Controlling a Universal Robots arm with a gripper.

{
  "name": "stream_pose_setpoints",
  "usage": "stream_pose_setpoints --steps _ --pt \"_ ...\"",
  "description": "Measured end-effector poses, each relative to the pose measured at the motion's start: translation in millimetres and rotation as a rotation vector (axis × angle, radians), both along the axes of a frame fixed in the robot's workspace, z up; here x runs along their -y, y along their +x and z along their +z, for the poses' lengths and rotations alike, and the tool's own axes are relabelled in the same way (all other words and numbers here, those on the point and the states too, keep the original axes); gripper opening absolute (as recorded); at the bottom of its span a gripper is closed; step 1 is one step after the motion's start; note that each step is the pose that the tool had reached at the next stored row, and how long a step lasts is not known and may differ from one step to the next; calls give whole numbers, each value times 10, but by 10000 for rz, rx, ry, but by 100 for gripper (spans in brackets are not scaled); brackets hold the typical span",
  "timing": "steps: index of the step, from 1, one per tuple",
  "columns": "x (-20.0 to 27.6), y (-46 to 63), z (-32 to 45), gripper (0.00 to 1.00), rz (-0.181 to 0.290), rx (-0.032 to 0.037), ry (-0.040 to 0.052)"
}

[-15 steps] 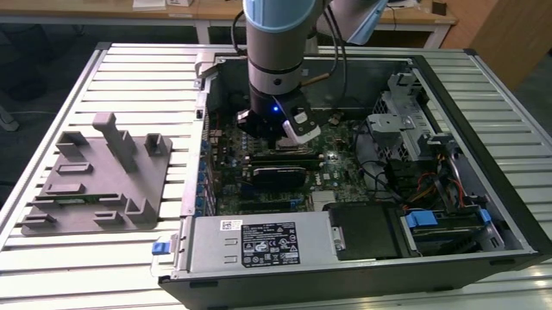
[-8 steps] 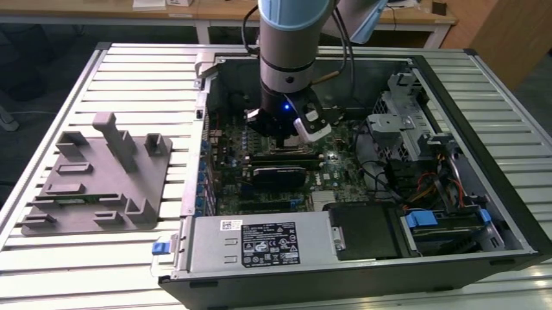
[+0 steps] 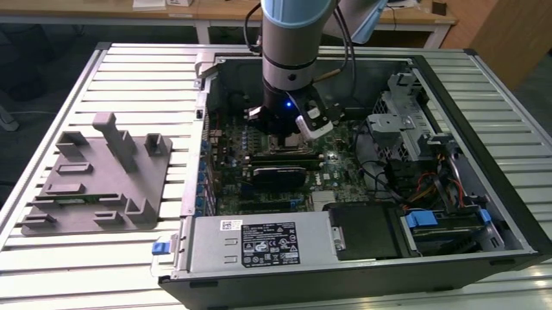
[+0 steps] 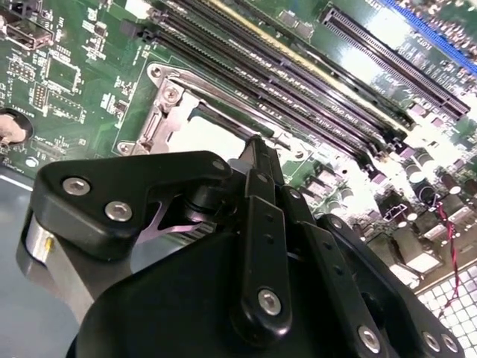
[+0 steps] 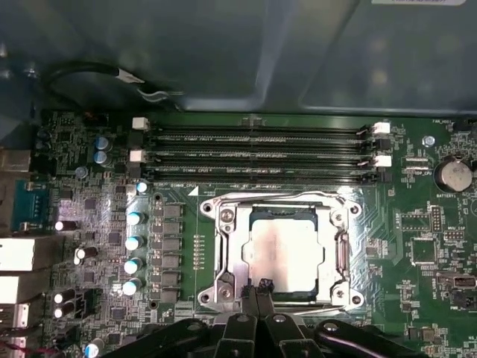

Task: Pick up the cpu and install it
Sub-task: 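Install the second cpu locking lever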

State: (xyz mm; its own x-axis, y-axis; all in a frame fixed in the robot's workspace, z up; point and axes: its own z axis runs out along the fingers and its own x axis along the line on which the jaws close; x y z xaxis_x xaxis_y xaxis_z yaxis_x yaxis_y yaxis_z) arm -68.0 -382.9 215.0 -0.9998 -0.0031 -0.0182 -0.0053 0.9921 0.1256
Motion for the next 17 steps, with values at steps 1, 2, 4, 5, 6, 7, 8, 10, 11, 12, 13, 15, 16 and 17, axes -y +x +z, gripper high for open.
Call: stream_pose_setpoints --steps 1,2,4,5,6,7,8,10,11,12,13,15,16,17 --pt "-5 3 2 11 -1 0 0" --pt "-9 4 6 11 0 0 -2" --pt "-19 4 25 11 1 -1 -9" --pt "-25 4 37 11 1 -1 -9" --pt "-34 5 52 11 1 1 -7" --pt "-44 5 69 11 1 0 -8" --pt "-58 5 84 11 1 1 -7" --pt "-93 5 102 11 1 1 -8" --pt "-114 5 109 11 1 0 -8" --pt "-132 5 116 11 1 0 -9" --pt "-147 6 123 11 2 0 -8" --pt "-171 9 138 11 1 0 -8" --pt "-180 12 146 11 1 1 -8" --pt "-187 15 154 11 2 0 -8"
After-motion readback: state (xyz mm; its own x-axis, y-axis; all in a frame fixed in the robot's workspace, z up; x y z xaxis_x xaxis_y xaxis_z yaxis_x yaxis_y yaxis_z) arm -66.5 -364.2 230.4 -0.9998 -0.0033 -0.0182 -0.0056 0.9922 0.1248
